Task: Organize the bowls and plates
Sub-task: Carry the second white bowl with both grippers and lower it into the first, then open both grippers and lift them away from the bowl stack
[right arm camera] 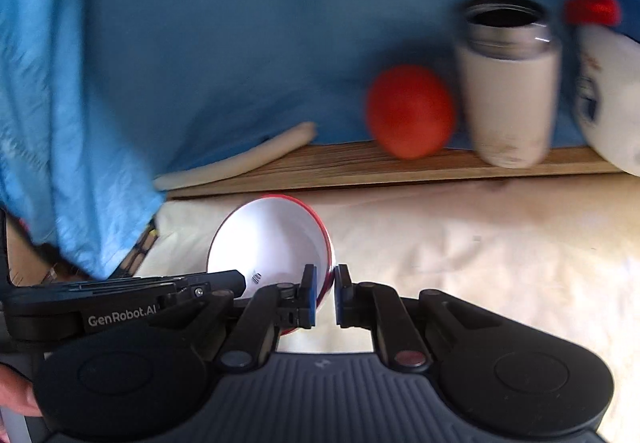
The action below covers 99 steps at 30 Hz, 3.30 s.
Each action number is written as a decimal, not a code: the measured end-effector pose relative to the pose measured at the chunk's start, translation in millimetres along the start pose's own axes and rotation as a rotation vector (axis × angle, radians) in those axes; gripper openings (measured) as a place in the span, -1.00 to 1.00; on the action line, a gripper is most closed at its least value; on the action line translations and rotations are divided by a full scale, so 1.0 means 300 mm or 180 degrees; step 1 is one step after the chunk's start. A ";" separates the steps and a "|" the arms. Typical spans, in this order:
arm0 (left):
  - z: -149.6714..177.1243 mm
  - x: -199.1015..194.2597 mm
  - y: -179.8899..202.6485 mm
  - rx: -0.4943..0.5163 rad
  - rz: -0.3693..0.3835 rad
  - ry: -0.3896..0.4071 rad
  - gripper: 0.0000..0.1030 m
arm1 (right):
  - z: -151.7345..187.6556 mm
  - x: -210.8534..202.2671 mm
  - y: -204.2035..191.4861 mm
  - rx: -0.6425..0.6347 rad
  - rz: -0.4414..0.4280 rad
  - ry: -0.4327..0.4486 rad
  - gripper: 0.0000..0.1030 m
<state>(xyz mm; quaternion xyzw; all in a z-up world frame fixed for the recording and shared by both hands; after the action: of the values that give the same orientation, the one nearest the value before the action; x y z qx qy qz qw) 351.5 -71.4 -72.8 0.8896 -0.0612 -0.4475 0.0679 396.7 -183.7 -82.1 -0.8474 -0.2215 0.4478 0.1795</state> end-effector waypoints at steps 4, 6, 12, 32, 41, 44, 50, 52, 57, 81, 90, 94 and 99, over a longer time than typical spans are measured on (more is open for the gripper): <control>0.032 -0.057 -0.087 -0.0119 -0.0111 0.0053 -0.78 | 0.024 0.021 -0.090 -0.0185 -0.0105 -0.0075 -0.82; 0.049 -0.076 -0.125 -0.0186 -0.0167 0.0071 -0.78 | 0.034 0.034 -0.131 -0.0270 -0.0155 -0.0124 -0.82; 0.081 -0.137 -0.212 -0.0353 -0.0303 0.0115 -0.78 | 0.066 0.063 -0.223 -0.0450 -0.0276 -0.0243 -0.82; 0.205 -0.146 -0.318 -0.0566 -0.0474 -0.0241 -0.77 | 0.186 0.159 -0.313 -0.0644 -0.0325 -0.0690 -0.81; 0.217 -0.127 -0.320 -0.0556 -0.0475 -0.0384 -0.76 | 0.197 0.182 -0.298 -0.0546 -0.0280 -0.0834 -0.81; 0.217 -0.126 -0.321 -0.0542 -0.0484 -0.0405 -0.75 | 0.200 0.187 -0.295 -0.0526 -0.0270 -0.0874 -0.81; 0.214 -0.121 -0.324 -0.0517 -0.0518 -0.0451 -0.75 | 0.205 0.193 -0.298 -0.0526 -0.0259 -0.0923 -0.79; 0.217 -0.116 -0.326 -0.0519 -0.0533 -0.0490 -0.74 | 0.204 0.194 -0.299 -0.0527 -0.0260 -0.0923 -0.77; 0.220 -0.114 -0.328 -0.0529 -0.0535 -0.0487 -0.74 | 0.202 0.193 -0.301 -0.0529 -0.0266 -0.0918 -0.76; 0.220 -0.142 -0.329 -0.0613 -0.0551 -0.0393 -0.44 | 0.187 0.147 -0.294 -0.0563 -0.0278 -0.0709 -0.52; 0.218 -0.219 -0.337 -0.0696 -0.0704 -0.0198 0.07 | 0.147 0.078 -0.277 -0.0663 -0.0294 -0.0472 0.05; 0.230 -0.261 -0.349 -0.0760 -0.0814 -0.0090 0.39 | 0.135 0.043 -0.272 -0.0700 -0.0302 -0.0383 0.51; 0.243 -0.310 -0.354 -0.0801 -0.0937 0.0078 0.94 | 0.124 0.000 -0.249 -0.0748 -0.0277 -0.0284 0.86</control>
<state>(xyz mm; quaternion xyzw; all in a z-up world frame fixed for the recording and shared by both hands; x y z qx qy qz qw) 242.8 43.9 -61.1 0.8788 0.1268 -0.4459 0.1131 349.7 -117.2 -64.5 -0.8315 -0.3167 0.4478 0.0882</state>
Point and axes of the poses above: each gripper's, at about its wrist camera, not at the fingertips, and x roughly the way its jaws point, y to its right, z to its underside, the point moved 9 cm from there along x, roughly the way its jaws point, and after that the axes turned 8 degrees about x, right-handed, at the moved point
